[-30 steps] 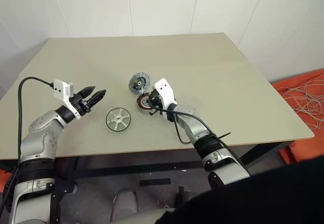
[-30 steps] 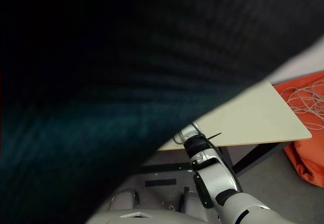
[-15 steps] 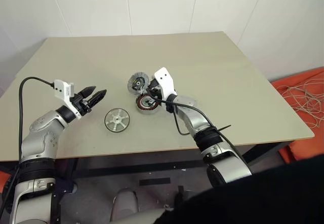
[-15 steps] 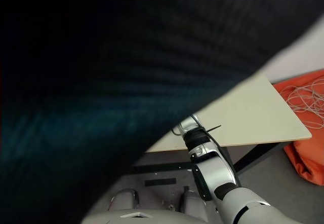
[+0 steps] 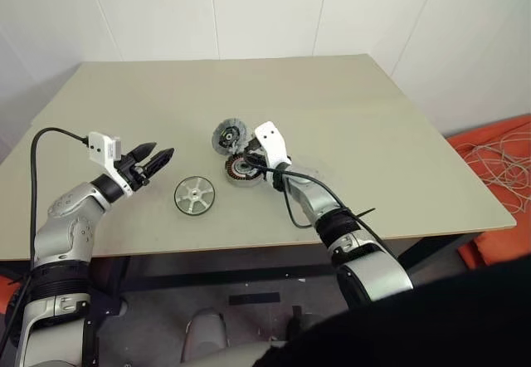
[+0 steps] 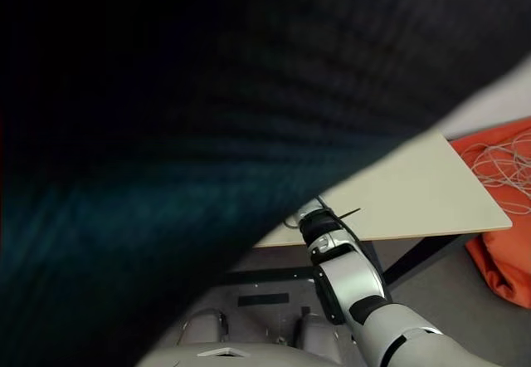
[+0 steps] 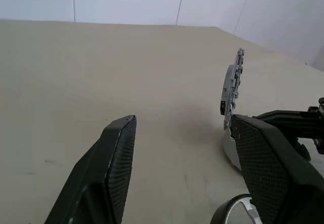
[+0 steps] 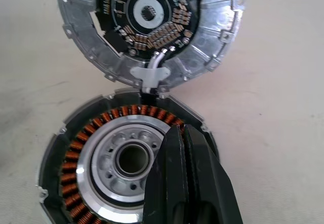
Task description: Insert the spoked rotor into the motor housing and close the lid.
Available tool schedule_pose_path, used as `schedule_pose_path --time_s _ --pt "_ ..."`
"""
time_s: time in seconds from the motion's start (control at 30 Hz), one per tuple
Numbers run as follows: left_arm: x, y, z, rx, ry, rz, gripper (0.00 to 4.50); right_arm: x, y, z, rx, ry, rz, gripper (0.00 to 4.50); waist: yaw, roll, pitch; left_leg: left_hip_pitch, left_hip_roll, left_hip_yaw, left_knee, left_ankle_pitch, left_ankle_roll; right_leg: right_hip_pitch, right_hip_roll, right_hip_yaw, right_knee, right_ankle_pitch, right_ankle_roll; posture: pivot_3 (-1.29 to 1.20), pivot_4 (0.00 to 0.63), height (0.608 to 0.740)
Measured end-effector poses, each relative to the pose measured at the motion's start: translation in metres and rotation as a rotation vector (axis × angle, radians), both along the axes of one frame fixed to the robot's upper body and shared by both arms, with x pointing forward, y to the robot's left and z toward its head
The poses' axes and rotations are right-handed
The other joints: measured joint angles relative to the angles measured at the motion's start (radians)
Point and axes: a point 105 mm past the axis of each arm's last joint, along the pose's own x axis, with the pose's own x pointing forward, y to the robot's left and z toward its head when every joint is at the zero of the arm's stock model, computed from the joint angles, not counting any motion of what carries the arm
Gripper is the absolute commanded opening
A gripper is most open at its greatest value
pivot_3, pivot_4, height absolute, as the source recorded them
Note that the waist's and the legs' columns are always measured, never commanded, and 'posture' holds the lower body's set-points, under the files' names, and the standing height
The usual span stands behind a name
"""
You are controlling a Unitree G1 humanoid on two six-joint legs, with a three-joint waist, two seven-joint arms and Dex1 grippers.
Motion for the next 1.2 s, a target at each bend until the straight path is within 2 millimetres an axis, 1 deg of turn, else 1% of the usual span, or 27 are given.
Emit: schedule_pose_path --time_s 0.07,0.2,0.23,0.3,0.4,0.5,0.57,0.6,0.63,0.7,0.8,0.93,1.1,1.2 --pt "0.000 0.000 0.000 0.000 0.000 -0.001 3.17 0.001 0.001 0.011 0.011 -0.032 0.011 0.05 -0.001 0.000 0.000 -0.002 0.001 0.000 0.000 0.000 0.000 -0.002 0.001 0.000 0.000 0.000 0.000 0.00 0.000 0.740" --pt "0.001 -0.001 0.000 -0.001 -0.001 -0.002 3.17 -0.002 0.009 0.042 0.057 -0.112 0.059 0.05 -0.003 0.000 0.000 -0.003 0.002 0.000 -0.001 0.000 -0.001 -0.003 0.002 0.000 0.000 -0.001 -0.002 0.00 0.000 0.740" --pt "0.001 -0.001 0.001 -0.001 -0.002 -0.003 3.17 -0.003 0.012 0.047 0.067 -0.123 0.070 0.05 -0.003 0.000 0.000 -0.003 0.002 0.000 -0.001 -0.001 -0.001 -0.003 0.002 0.000 0.000 -0.001 -0.002 0.00 0.000 0.740" --pt "0.001 -0.001 0.001 -0.001 -0.002 -0.003 3.17 -0.006 0.017 0.051 0.073 -0.126 0.090 0.05 -0.002 0.000 0.000 -0.003 0.002 0.000 -0.001 -0.001 -0.001 -0.003 0.002 0.000 0.000 -0.001 -0.002 0.00 0.000 0.740" --pt "0.001 -0.001 0.001 -0.001 -0.002 -0.003 3.17 -0.011 0.023 0.045 0.074 -0.102 0.113 0.05 -0.002 0.000 0.000 -0.002 0.002 0.000 -0.001 -0.001 -0.001 -0.003 0.002 0.000 0.000 -0.001 -0.002 0.00 0.000 0.740" --pt "0.001 -0.001 0.001 -0.001 -0.002 -0.002 3.17 -0.020 0.028 0.026 0.065 -0.041 0.133 0.05 -0.002 0.000 0.000 -0.002 0.002 0.000 -0.001 -0.001 -0.001 -0.003 0.002 0.000 0.000 -0.001 -0.002 0.00 0.000 0.740" --pt "0.001 -0.001 0.001 -0.001 -0.002 -0.002 3.17 -0.026 0.030 0.008 0.044 0.014 0.137 0.05 -0.002 0.000 0.000 -0.002 0.002 0.000 -0.001 -0.001 -0.001 -0.002 0.002 0.000 0.000 -0.001 -0.002 0.00 0.000 0.740" --pt "0.001 -0.001 0.001 -0.001 -0.002 -0.002 3.17 -0.028 0.028 -0.003 0.023 0.042 0.129 0.05 -0.002 0.000 0.000 -0.002 0.002 0.000 -0.001 -0.001 -0.001 -0.002 0.002 0.000 0.000 -0.001 -0.002 0.00 0.000 0.740" --pt "0.001 0.000 0.001 -0.001 -0.001 0.000 3.17 -0.027 0.027 -0.004 0.024 0.039 0.121 0.05 -0.002 0.000 0.000 -0.001 0.002 0.000 -0.001 -0.001 -0.001 -0.002 0.002 0.000 0.000 -0.001 -0.002 0.00 0.000 0.740" --pt "0.000 0.000 0.001 -0.001 -0.002 0.000 3.17 -0.023 0.024 -0.004 0.012 0.033 0.101 0.05 -0.003 0.000 0.000 0.001 0.002 0.000 0.000 -0.001 -0.001 0.000 0.002 0.000 0.000 -0.001 -0.002 0.00 0.000 0.740" --pt "0.000 0.000 0.000 -0.001 0.000 0.001 3.17 -0.015 0.014 -0.003 0.005 0.030 0.051 0.05 -0.001 0.000 0.000 0.001 0.002 0.000 0.000 0.000 -0.001 0.000 0.002 0.000 0.000 -0.001 -0.002 0.00 0.000 0.740" --pt "0.000 0.000 0.000 -0.001 0.001 0.001 3.17 -0.011 0.006 -0.001 0.013 0.027 0.025 0.05 -0.002 0.000 0.000 0.000 0.002 0.000 0.000 0.000 -0.001 -0.001 0.002 0.000 0.000 -0.001 -0.002 0.00 0.000 0.740" --pt "0.000 0.000 0.000 -0.001 0.000 0.000 3.17 -0.008 0.008 0.013 0.021 -0.011 0.037 0.05 -0.002 0.000 0.000 -0.001 0.002 0.000 -0.001 -0.001 -0.001 -0.002 0.002 0.000 0.000 -0.001 -0.002 0.00 0.000 0.740" --pt "0.001 0.000 0.000 -0.001 -0.001 -0.001 3.17 -0.006 0.012 0.027 0.033 -0.049 0.052 0.05 -0.002 0.000 0.000 -0.001 0.002 0.000 -0.001 -0.001 -0.001 -0.002 0.002 0.000 0.000 -0.001 -0.002 0.00 0.000 0.740"
